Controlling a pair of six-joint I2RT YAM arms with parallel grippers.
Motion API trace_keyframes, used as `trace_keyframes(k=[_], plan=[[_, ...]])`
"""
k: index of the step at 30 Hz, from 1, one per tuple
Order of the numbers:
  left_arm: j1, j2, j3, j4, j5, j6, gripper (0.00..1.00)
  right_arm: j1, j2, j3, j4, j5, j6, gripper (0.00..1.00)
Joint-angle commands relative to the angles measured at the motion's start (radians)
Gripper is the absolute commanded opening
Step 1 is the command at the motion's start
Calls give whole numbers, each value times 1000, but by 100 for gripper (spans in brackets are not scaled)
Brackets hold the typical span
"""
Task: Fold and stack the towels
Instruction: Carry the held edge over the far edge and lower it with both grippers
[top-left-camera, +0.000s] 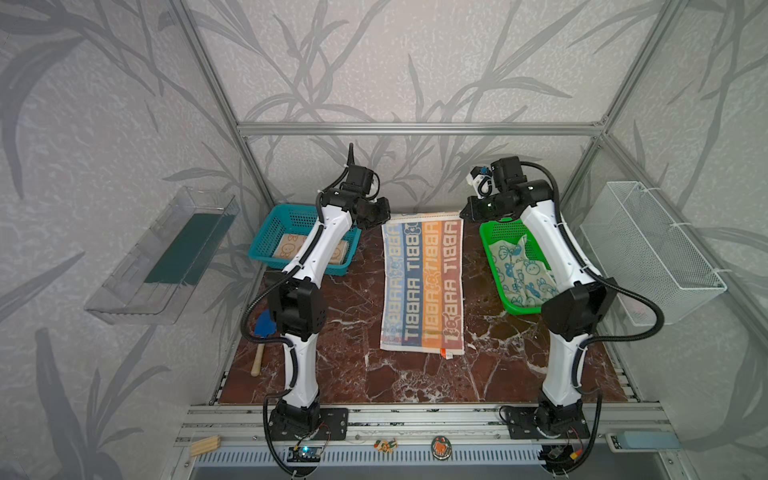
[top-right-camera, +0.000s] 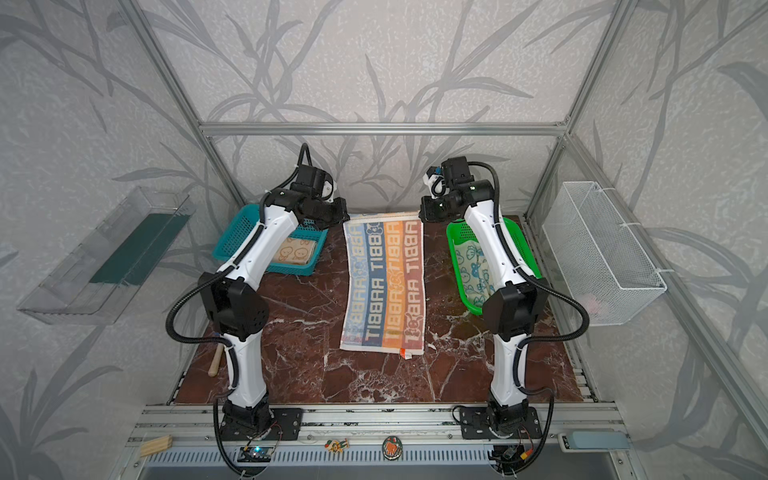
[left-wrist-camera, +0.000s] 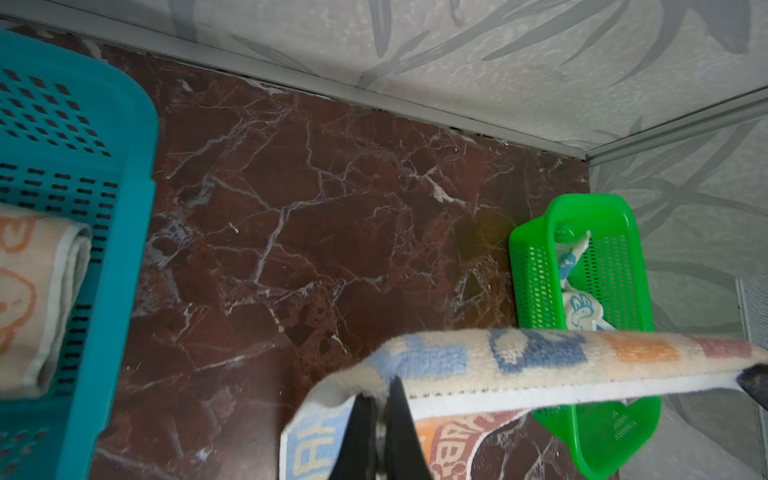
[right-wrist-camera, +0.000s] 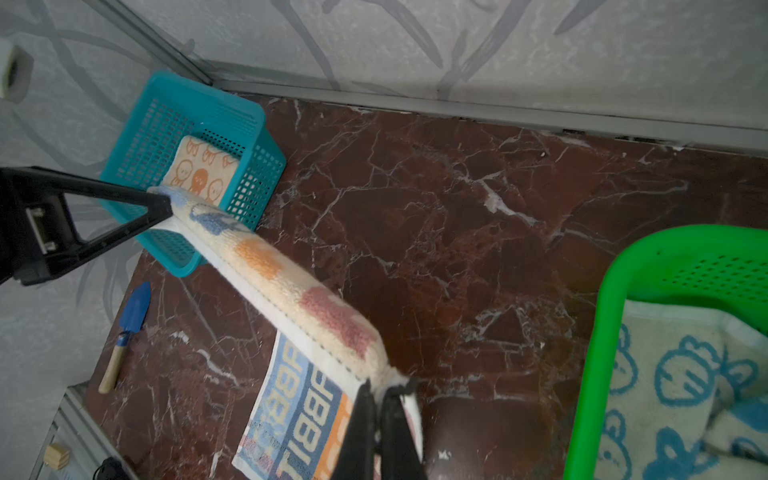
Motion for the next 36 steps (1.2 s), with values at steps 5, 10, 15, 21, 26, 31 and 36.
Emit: trace_keyframes(k=[5, 10, 15, 21, 26, 31, 36], plan=[[28, 112, 161, -78, 39, 36, 0, -15, 250, 367, -273, -58, -41, 0], [28, 21, -86, -2, 31, 37, 0, -8, 105, 7, -94, -68, -19, 0], [20, -128, -422, 139, 33, -1, 0, -7, -67, -411, 109, -93, 29, 0], [1, -287, -791, 301, 37, -61, 0, -2, -177, -724, 233, -108, 45, 0], [-14, -335, -949, 367, 43, -87, 0, 5, -227, -889, 291, -103, 52, 0], [-22, -362, -1011, 394, 41, -97, 0, 6, -251, -968, 315, -72, 53, 0], [-23, -391, -996, 383, 44, -99, 0, 6, -286, -956, 299, -56, 51, 0]])
